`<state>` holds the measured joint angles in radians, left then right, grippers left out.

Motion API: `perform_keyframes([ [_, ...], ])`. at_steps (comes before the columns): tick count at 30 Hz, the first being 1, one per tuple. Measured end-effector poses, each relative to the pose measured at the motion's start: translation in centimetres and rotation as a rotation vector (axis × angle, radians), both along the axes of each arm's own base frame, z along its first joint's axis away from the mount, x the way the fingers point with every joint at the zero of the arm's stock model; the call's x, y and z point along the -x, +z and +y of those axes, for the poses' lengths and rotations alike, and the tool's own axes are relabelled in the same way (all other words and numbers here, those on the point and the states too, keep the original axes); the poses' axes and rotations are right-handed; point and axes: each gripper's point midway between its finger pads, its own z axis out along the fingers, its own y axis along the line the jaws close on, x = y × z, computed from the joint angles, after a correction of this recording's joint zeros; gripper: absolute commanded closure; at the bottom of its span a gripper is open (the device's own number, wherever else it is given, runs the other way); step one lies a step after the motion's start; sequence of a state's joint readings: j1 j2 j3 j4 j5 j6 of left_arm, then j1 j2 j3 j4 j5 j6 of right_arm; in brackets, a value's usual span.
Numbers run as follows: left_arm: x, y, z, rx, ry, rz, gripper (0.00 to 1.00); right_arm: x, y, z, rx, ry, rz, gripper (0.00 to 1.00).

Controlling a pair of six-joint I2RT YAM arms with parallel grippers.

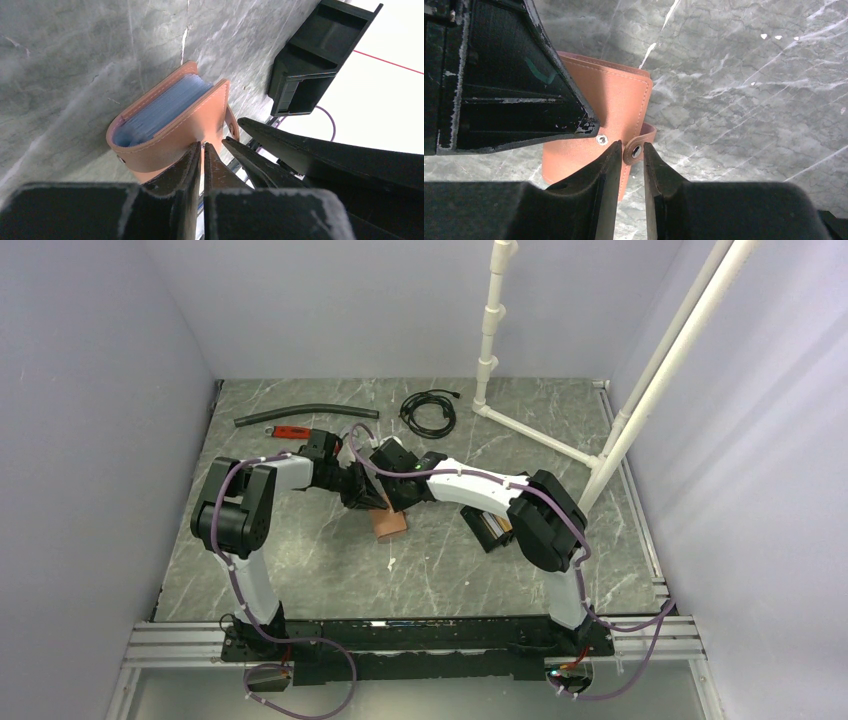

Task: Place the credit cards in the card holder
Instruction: Close the card holder at the center of the board.

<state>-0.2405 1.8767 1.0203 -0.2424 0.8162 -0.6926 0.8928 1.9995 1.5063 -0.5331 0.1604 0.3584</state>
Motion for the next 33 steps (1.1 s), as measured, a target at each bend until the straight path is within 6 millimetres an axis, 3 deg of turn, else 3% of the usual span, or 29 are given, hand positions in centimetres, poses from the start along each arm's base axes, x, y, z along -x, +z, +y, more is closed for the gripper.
perform_keyframes([
  [8, 0.1, 0.0, -0.1, 0.001, -0.004, -0.002, 0.88, -0.2, 0.0, -0.2, 0.008, -0.006, -0.008, 0.82],
  [15, 0.1, 0.0, -0.2, 0.002, -0.006, -0.005, 0.89, -0.1, 0.0, -0.2, 0.012, -0.004, -0.008, 0.99],
  [21, 0.1, -0.1, -0.2, 0.000, -0.006, -0.002, 0.88, -0.1, -0.1, -0.2, -0.003, -0.009, -0.004, 1.00],
  [26, 0.3, -0.3, -0.2, -0.002, -0.007, 0.003, 0.89, 1.0, -0.3, -1.6, -0.139, -0.047, 0.077, 1.00],
  [30, 0.4, -0.5, -0.2, -0.008, -0.003, 0.011, 0.89, 0.2, 0.4, -2.9, -0.310, -0.112, 0.150, 1.00],
  [33, 0.4, -0.5, -0.3, -0.007, 0.000, 0.010, 0.89, -0.3, 0.7, -2.8, -0.434, -0.136, 0.205, 1.00],
])
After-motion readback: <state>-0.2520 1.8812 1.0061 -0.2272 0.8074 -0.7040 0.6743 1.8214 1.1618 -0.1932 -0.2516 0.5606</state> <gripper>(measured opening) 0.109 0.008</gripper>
